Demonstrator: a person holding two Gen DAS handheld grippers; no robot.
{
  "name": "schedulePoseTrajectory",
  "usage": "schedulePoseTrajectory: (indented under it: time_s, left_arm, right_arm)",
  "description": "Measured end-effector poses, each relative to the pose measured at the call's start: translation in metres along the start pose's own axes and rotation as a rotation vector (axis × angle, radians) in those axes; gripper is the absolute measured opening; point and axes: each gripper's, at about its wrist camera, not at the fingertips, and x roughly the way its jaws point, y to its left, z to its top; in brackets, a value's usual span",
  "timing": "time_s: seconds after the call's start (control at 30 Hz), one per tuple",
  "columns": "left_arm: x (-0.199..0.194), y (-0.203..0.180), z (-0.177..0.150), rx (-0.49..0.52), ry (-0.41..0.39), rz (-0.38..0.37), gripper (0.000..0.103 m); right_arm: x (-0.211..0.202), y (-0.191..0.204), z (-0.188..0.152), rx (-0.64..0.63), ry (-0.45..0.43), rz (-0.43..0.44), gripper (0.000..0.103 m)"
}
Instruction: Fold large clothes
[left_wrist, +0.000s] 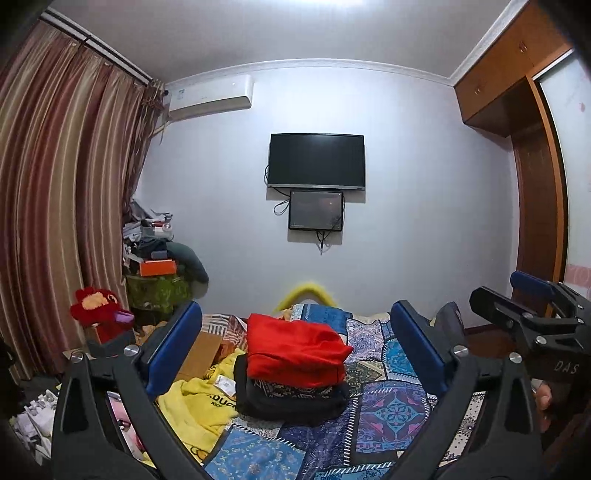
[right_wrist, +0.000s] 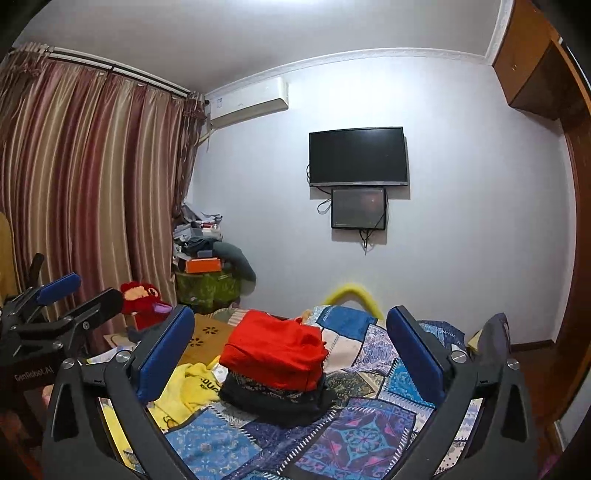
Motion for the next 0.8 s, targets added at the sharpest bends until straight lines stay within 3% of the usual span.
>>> schedulePoseTrajectory:
  time_s: [0.8]
  left_arm:
    - [0.008,-0.007,-0.012,0.021,0.039,0.003,0.103]
  right_arm:
    - [-0.007,-0.004,-0.010,0.015,0.046,0.000,0.103]
